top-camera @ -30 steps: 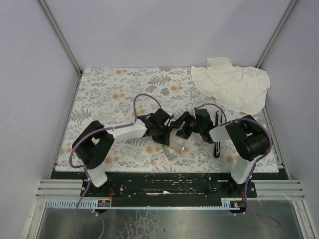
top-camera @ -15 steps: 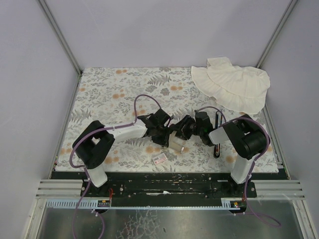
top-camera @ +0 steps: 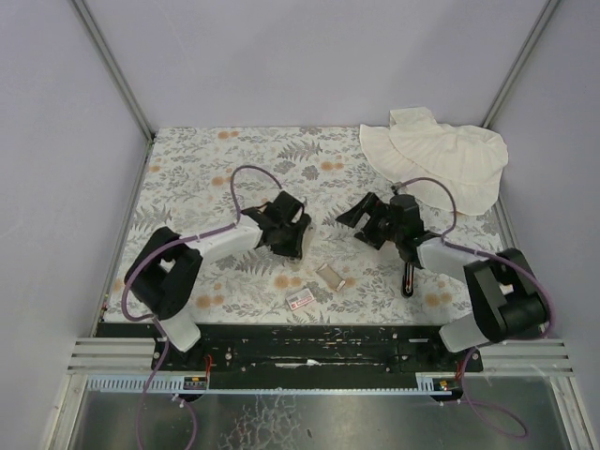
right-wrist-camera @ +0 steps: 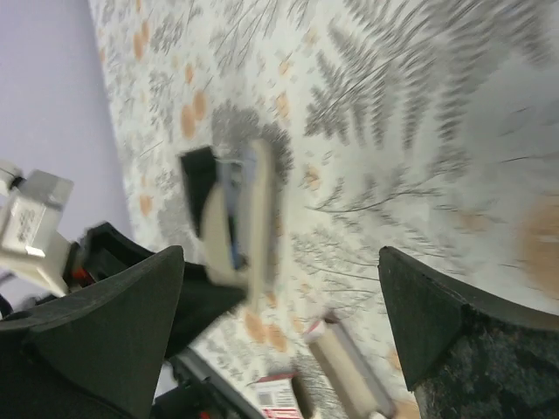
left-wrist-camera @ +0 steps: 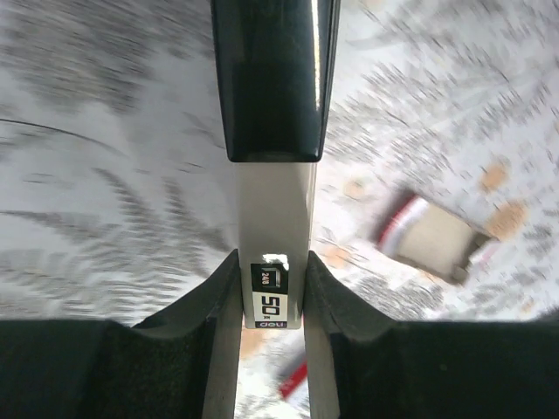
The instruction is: Load the staples into the stapler
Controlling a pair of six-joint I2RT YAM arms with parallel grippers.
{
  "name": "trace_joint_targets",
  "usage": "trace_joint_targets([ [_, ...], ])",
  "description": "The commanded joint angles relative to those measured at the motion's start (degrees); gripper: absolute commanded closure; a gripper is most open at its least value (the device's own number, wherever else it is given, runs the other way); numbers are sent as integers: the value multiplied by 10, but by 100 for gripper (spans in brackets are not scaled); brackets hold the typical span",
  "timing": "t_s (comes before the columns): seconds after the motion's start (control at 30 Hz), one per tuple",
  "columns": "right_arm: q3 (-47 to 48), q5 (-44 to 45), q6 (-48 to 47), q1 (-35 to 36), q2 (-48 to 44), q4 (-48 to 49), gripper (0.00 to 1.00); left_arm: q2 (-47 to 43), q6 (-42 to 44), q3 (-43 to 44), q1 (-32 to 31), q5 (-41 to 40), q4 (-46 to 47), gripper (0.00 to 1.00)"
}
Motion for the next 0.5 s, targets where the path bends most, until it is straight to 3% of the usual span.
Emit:
trace_joint_targets([
  [0.0,28,69,-127,-51,-99,-150,1,-33,53,13,77,-51,-6,100],
  [0.27,48,175,-257,-120,-206,-334,1,38,94,82,235,-73,-48,97],
  [0.3,48,186,-265,-127,-209,-345,1,45,95,91,245,-75,-51,88],
  [0.33,48,202,-273,-132,-211,-355,1,51,98,98,252,-79,-56,74],
  [0.47,55,255,-302,-145,-203,-389,1,47,106,106,261,-83,-64,42],
])
